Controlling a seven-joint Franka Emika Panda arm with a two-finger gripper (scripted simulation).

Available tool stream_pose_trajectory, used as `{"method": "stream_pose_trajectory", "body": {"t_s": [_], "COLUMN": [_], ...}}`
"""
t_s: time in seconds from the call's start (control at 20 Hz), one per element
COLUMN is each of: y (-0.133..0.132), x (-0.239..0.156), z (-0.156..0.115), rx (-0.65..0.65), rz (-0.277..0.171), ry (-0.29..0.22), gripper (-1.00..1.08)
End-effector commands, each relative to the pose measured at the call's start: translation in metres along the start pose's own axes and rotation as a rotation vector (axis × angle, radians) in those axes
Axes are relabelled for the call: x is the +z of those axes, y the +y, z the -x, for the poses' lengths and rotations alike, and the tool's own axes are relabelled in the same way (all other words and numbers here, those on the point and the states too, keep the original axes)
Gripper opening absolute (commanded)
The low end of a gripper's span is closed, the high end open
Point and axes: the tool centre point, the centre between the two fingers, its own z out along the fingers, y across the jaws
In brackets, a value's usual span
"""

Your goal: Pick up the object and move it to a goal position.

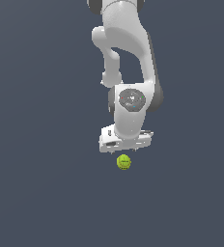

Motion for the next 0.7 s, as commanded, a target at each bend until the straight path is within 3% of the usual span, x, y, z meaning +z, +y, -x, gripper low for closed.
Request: {"method": "stream_pose_trajectory", "body": {"t_s": [0.0,0.65], "y": [-0.001,-0.003], "x": [0.008,0.022], "z": [-0.008,-0.020], "rx": [-0.017,-0.043], "rz": [-0.001,-0.003], "ry": [0.001,0.000], "gripper": [1.00,1.00]}}
